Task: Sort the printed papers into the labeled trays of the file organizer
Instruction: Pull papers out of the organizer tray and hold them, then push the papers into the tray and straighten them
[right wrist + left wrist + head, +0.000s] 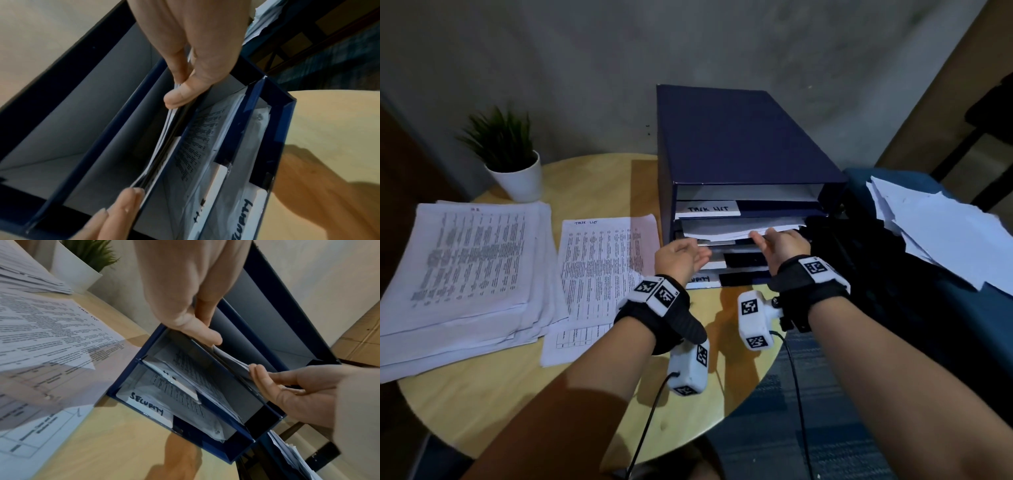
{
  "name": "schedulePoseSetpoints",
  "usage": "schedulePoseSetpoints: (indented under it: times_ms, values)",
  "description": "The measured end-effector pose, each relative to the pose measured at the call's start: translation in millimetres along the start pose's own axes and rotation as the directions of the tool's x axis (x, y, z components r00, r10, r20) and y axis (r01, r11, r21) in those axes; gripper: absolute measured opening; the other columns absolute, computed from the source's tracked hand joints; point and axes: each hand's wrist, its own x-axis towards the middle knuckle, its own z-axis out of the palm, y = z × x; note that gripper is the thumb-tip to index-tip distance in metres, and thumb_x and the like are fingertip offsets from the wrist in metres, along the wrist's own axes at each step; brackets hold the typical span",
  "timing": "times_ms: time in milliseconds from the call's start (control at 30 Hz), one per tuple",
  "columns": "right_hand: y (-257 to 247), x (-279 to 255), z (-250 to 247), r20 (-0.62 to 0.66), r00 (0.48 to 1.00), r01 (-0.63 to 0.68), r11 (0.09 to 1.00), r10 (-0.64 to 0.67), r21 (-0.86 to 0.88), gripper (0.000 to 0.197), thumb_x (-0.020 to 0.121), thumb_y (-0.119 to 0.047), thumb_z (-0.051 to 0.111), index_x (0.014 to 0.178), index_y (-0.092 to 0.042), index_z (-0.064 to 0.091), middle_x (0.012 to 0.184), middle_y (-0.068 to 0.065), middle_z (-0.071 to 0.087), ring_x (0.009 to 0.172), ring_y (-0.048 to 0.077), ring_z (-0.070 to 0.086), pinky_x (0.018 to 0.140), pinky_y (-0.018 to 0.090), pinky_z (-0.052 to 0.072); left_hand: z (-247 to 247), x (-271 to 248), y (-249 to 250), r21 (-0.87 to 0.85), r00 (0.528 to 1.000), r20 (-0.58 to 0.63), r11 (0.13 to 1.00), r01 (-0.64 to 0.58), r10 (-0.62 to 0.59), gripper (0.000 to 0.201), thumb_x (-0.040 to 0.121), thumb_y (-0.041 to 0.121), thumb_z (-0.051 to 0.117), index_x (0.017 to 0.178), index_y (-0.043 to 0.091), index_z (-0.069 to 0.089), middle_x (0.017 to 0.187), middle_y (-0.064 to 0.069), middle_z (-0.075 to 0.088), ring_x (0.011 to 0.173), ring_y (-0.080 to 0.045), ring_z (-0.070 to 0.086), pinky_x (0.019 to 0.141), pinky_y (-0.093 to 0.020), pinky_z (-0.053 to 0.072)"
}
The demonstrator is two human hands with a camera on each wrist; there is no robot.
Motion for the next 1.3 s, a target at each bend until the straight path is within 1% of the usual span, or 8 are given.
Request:
schedulePoseSetpoints:
  times_ms: [267, 400, 500, 633, 867, 1033, 1133, 1300]
  values:
    - [9.0, 21.5, 5.6, 0.033, 0.999, 0.029, 0.988, -0.024, -0.155, 0.044, 0.091, 0.01, 0.044, 0.133, 0.02, 0.033, 0.133, 0.034, 0.045, 0.127, 0.042, 0.047, 0.075, 0.023, 0.055, -14.8, 6.6, -3.5, 0.126, 0.998, 0.065, 0.992, -0.024, 0.016, 0.036, 0.097, -0.002, 0.041, 0.133, -0.003, 0.045, 0.128, -0.023, 0.056, 0.109, -0.032, 0.061, 0.092, -0.029, 0.048]
    - [10.7, 25.5, 12.5, 0.126, 0.992, 0.038, 0.991, -0.021, -0.132, 0.042, 0.093, 0.009, 0.042, 0.132, 0.021, 0.034, 0.093, 0.01, 0.053, 0.131, 0.039, 0.043, 0.078, 0.015, 0.053, -32.7, 10.2, -11.5, 0.204, 0.999, 0.052, 0.979, -0.007, -0.003, 0.032, 0.098, -0.002, 0.039, 0.127, -0.003, 0.051, 0.128, -0.023, 0.058, 0.109, -0.032, 0.061, 0.091, -0.028, 0.048]
    - [11.3, 27.9, 20.1, 0.132, 0.991, -0.015, 0.995, 0.028, -0.099, 0.045, 0.092, 0.009, 0.04, 0.135, 0.017, 0.032, 0.082, 0.005, 0.05, 0.103, 0.028, 0.059, 0.098, 0.027, 0.046, -47.4, 12.3, -13.8, 0.219, 1.0, 0.011, 0.976, 0.014, -0.017, 0.032, 0.098, -0.002, 0.039, 0.127, -0.004, 0.051, 0.127, -0.023, 0.058, 0.117, -0.034, 0.059, 0.09, -0.027, 0.047]
    - [12.1, 29.6, 23.0, 0.099, 0.995, -0.017, 0.99, 0.031, -0.141, 0.046, 0.091, 0.009, 0.041, 0.136, 0.015, 0.034, 0.082, 0.005, 0.05, 0.074, 0.011, 0.053, 0.102, 0.029, 0.043, -71.8, 17.3, -19.6, 0.28, 0.998, -0.056, 0.96, 0.02, -0.004, 0.029, 0.096, 0.001, 0.044, 0.122, 0.0, 0.057, 0.12, -0.017, 0.064, 0.1, -0.023, 0.063, 0.079, -0.023, 0.051]
    - [43.6, 9.5, 21.9, -0.159, 0.928, 0.251, 0.88, -0.338, -0.403, 0.063, 0.082, 0.001, 0.052, 0.141, -0.009, 0.035, 0.122, 0.011, 0.046, 0.113, 0.033, 0.055, 0.101, 0.044, 0.046, -131.7, 32.1, -37.6, 0.48, 0.979, -0.203, 0.874, 0.076, 0.026, 0.02, 0.089, -0.001, 0.053, 0.083, 0.013, 0.067, 0.105, -0.023, 0.068, 0.066, -0.019, 0.054, 0.071, -0.035, 0.052]
    - [83.1, -24.9, 28.1, -0.064, 0.961, 0.209, 0.858, -0.269, -0.47, 0.034, 0.089, 0.003, 0.047, 0.072, -0.025, 0.053, 0.091, 0.012, 0.061, 0.071, 0.022, 0.059, 0.068, 0.034, 0.053, -155.0, 33.2, -44.7, 0.722, 0.969, -0.212, 0.689, 0.065, 0.13, 0.025, 0.091, 0.001, 0.049, 0.097, 0.007, 0.072, 0.116, -0.016, 0.068, 0.08, -0.028, 0.062, 0.065, -0.022, 0.048]
    - [109.3, -41.7, 33.9, 0.084, 0.995, 0.091, 0.832, -0.054, -0.547, 0.035, 0.092, 0.001, 0.047, 0.065, -0.018, 0.057, 0.069, -0.001, 0.058, 0.063, 0.014, 0.054, 0.066, 0.027, 0.049, -158.7, 29.2, -42.7, 0.83, 0.975, -0.173, 0.554, 0.068, 0.139, 0.033, 0.092, -0.001, 0.041, 0.103, 0.007, 0.071, 0.122, -0.013, 0.065, 0.098, -0.035, 0.065, 0.085, -0.036, 0.055]
    - [154.1, -47.4, 36.0, 0.176, 0.974, 0.038, 0.663, 0.142, -0.747, 0.028, 0.094, -0.003, 0.045, 0.076, -0.011, 0.065, 0.085, 0.005, 0.064, 0.073, 0.014, 0.056, 0.069, 0.023, 0.045, -166.0, 22.1, -47.2, 0.988, 0.997, 0.037, 0.144, -0.047, 0.067, 0.034, 0.092, -0.005, 0.036, 0.108, 0.006, 0.064, 0.118, -0.01, 0.057, 0.105, -0.024, 0.06, 0.091, -0.031, 0.049]
